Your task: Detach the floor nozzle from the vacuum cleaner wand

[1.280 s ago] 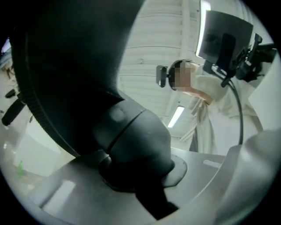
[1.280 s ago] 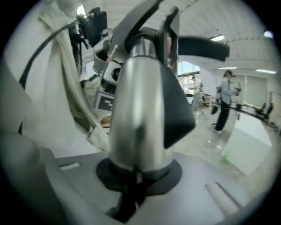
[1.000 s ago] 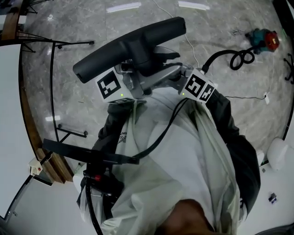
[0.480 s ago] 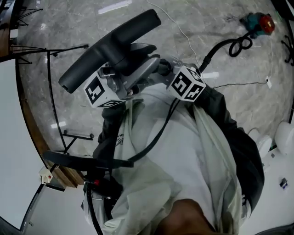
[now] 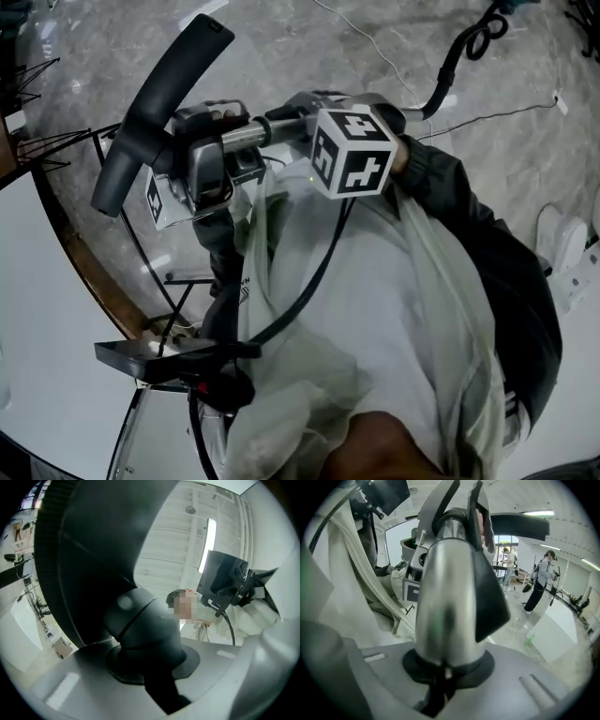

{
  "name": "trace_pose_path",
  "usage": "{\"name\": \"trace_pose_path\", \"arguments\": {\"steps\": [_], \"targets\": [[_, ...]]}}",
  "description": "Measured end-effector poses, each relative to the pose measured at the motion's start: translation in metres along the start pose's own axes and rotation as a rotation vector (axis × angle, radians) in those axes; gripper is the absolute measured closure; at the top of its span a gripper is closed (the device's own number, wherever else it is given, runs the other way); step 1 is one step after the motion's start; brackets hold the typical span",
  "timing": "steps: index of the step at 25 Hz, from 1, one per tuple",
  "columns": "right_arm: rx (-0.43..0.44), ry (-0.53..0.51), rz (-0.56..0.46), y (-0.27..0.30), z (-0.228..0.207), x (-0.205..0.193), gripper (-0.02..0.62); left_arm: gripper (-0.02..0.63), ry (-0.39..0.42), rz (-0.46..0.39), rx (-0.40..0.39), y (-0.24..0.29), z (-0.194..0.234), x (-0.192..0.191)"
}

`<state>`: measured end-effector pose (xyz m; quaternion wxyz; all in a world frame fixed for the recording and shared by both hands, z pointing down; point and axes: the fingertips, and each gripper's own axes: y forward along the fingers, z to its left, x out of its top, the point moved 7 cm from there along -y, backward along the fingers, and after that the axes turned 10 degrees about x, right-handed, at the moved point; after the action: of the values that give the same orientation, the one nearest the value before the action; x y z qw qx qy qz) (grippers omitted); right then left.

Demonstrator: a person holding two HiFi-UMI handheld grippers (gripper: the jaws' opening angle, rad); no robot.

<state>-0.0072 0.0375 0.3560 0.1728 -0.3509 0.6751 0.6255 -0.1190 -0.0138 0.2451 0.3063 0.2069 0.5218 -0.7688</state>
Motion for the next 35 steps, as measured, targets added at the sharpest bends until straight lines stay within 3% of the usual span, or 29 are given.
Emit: {"name": "trace_pose_path", "arguments": {"steps": [4, 6, 11, 13, 16, 19, 22, 24, 28, 30, 32, 35], "targets": [[-0.002, 0.0, -0.01, -0.005, -0.002, -0.005, 0.552, 0.529, 0.004, 0.008, -0.007, 0.006, 0.0, -0.006], [-0.029, 0.011, -0.039, -0.008, -0.006, -0.007, 0.552, 0.529, 0.028, 0.035, 0.037, 0.016, 0.001, -0.009], [-0.2, 0.08, -0.094, -0.011, -0.016, -0.023, 0.554, 0.528, 0.102, 0.1, 0.358, 0.032, 0.013, -0.028], [-0.233, 0.094, -0.103, -0.007, -0.012, -0.03, 0.554, 0.526, 0.085, 0.112, 0.402, 0.029, 0.013, -0.035], [-0.16, 0.06, -0.135, -0.005, -0.004, -0.035, 0.554, 0.526, 0.075, 0.138, 0.269, 0.032, 0.001, -0.039], [0.031, -0.017, -0.155, -0.009, -0.001, -0.04, 0.552, 0.526, 0.09, 0.171, 0.109, 0.035, -0.012, -0.046], [0.125, -0.061, -0.169, -0.012, -0.003, -0.05, 0.551, 0.526, 0.11, 0.178, 0.104, 0.037, -0.016, -0.059], [0.066, -0.034, -0.178, -0.013, -0.006, -0.054, 0.551, 0.525, 0.119, 0.155, 0.188, 0.04, -0.011, -0.063], [-0.226, 0.095, -0.187, -0.009, -0.015, -0.06, 0.552, 0.526, 0.125, 0.183, 0.491, 0.04, 0.011, -0.068], [-0.332, 0.129, -0.182, -0.006, -0.018, -0.066, 0.552, 0.526, 0.122, 0.212, 0.599, 0.041, 0.018, -0.074], [-0.347, 0.12, -0.183, -0.008, -0.02, -0.07, 0.552, 0.526, 0.12, 0.224, 0.596, 0.043, 0.018, -0.077], [-0.253, 0.057, -0.214, -0.018, -0.022, -0.075, 0.552, 0.529, 0.138, 0.25, 0.473, 0.056, 0.011, -0.084]]}}
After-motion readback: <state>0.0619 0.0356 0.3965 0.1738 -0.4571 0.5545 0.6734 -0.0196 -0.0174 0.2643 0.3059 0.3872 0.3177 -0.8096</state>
